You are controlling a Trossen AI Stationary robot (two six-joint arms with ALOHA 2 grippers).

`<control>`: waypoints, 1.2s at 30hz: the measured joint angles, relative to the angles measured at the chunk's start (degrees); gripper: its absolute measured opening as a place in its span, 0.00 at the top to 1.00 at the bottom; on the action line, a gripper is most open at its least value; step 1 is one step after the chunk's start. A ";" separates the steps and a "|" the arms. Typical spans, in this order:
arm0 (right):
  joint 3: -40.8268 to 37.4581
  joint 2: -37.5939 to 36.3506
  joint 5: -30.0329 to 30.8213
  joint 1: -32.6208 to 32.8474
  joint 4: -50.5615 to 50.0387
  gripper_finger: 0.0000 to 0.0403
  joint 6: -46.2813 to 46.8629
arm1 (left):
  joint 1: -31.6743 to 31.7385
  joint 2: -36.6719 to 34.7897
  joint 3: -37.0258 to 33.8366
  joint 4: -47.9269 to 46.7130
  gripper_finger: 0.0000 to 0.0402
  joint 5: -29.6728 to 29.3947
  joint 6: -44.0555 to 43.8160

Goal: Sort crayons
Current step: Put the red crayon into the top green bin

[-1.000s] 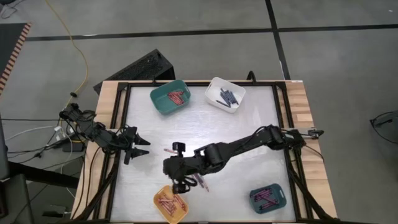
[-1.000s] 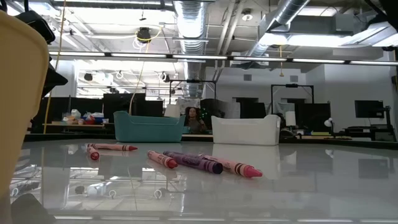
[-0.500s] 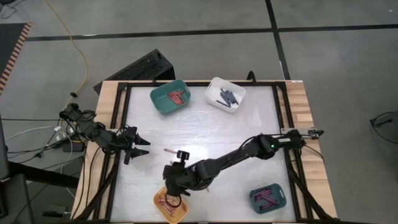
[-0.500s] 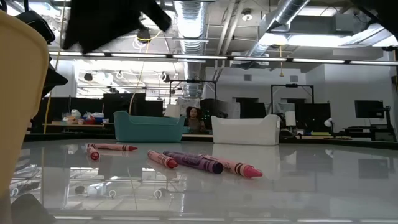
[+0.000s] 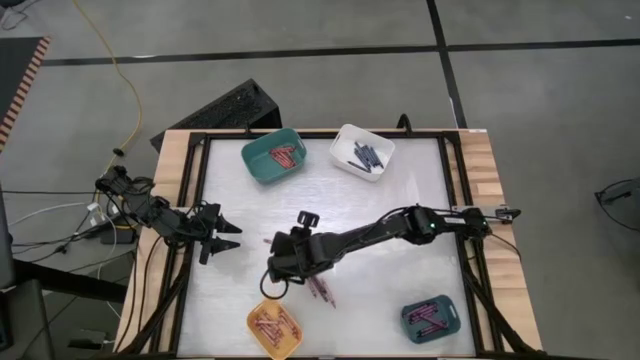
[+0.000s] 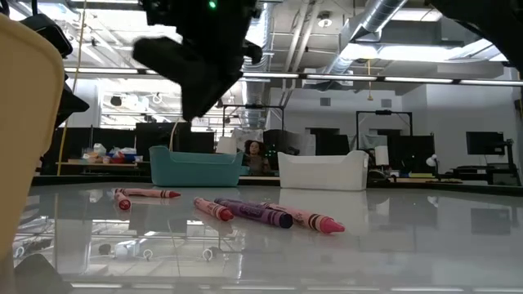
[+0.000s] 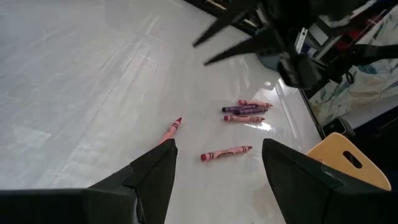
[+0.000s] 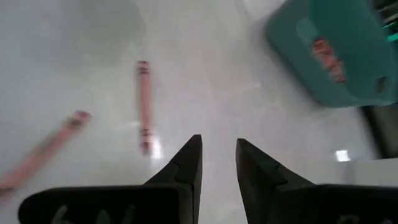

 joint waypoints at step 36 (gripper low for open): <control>-83.55 -51.48 -21.49 1.35 94.33 0.80 -19.46 | 0.00 -0.02 0.00 0.02 0.43 -0.24 0.00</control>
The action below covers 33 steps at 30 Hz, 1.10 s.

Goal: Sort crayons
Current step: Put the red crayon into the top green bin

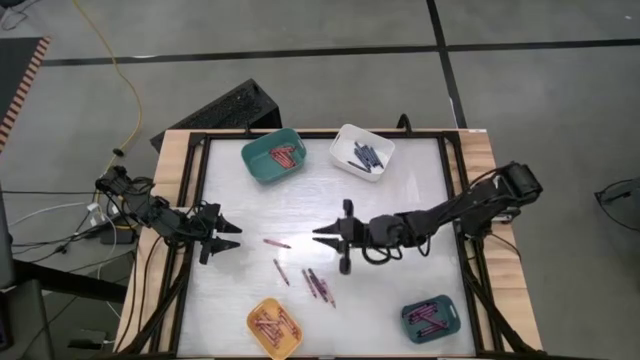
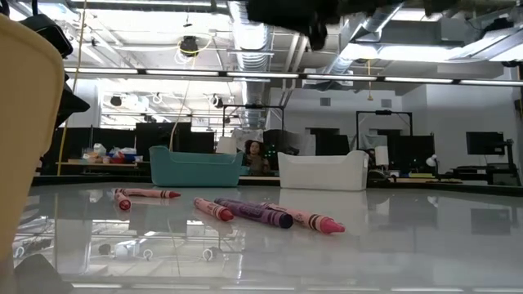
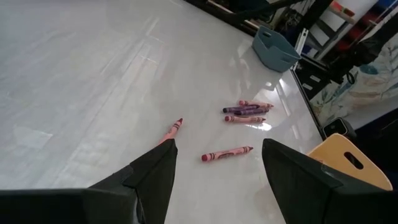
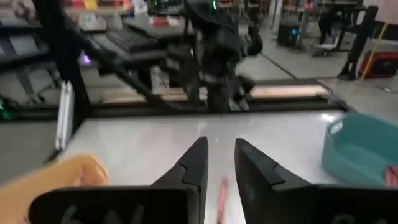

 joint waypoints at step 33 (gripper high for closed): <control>-0.86 0.88 -1.32 -1.08 1.13 0.80 -2.03 | 0.00 0.02 0.00 -0.02 0.43 0.20 0.00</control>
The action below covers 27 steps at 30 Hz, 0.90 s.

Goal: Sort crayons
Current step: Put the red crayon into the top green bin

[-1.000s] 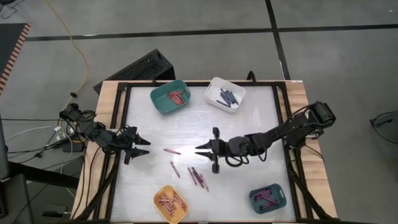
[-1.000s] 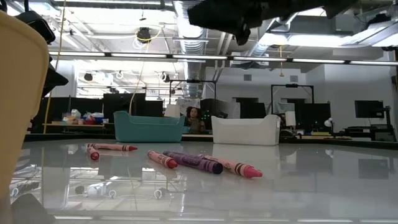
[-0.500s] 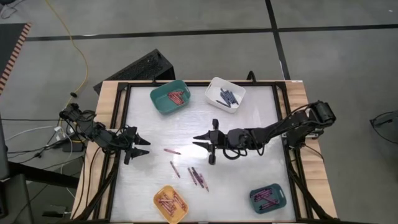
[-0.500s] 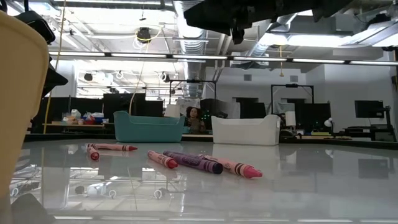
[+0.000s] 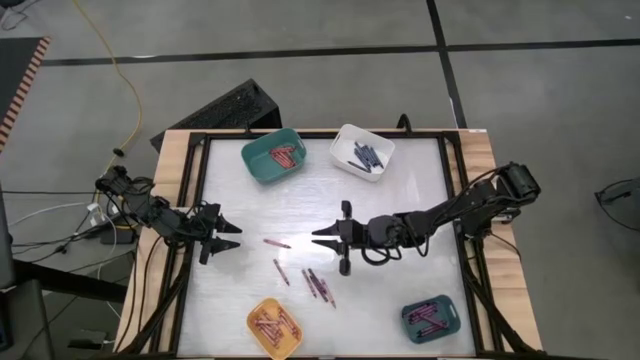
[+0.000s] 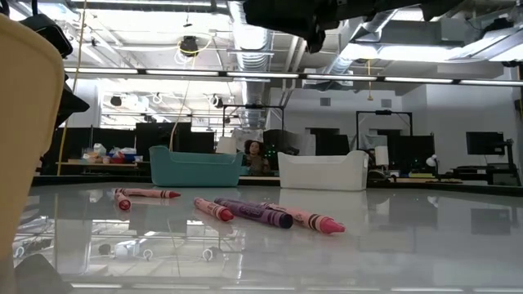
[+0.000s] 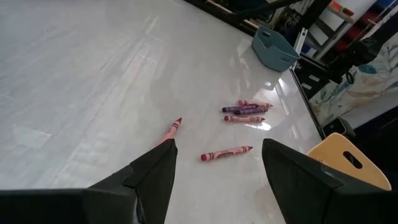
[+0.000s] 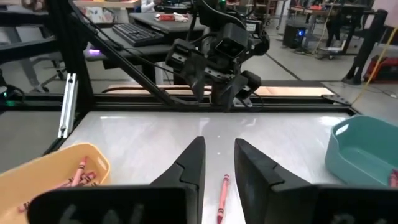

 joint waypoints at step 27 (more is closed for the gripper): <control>10.47 21.33 -1.41 0.32 0.74 0.77 5.64 | 0.00 0.00 0.01 0.02 0.43 0.05 0.00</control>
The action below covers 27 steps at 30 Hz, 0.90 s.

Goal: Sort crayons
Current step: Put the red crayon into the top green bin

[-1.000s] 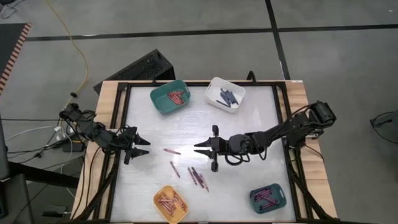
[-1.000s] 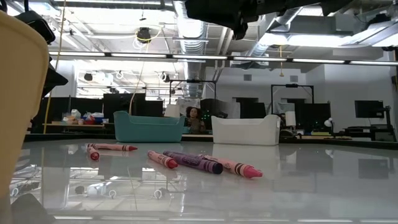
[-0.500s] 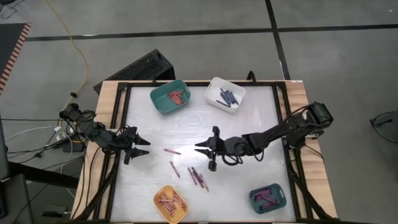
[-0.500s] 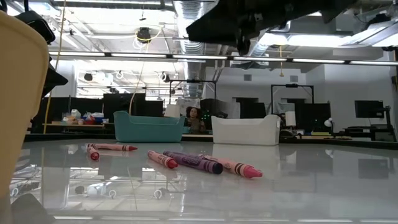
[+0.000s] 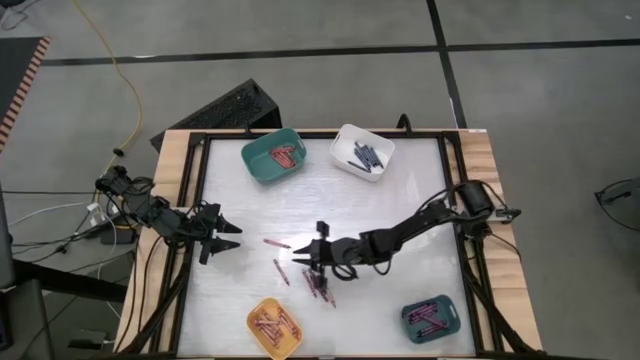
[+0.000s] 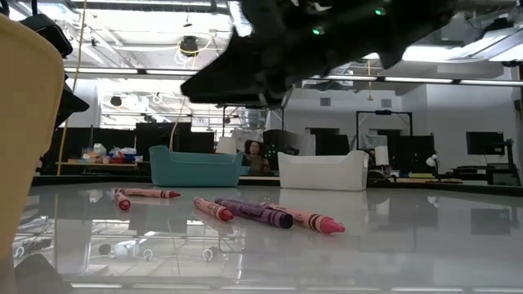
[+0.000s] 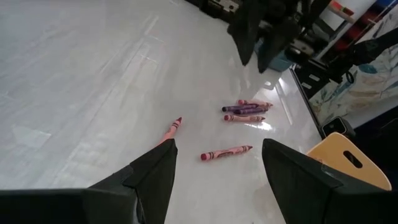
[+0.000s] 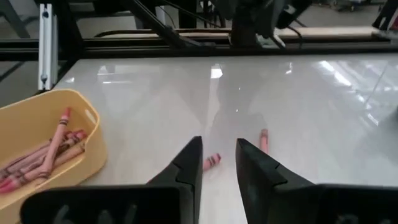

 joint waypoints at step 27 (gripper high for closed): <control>8.06 1.97 -0.17 -0.02 -7.91 0.77 -2.36 | 0.00 0.00 -0.01 0.00 0.43 -0.02 0.00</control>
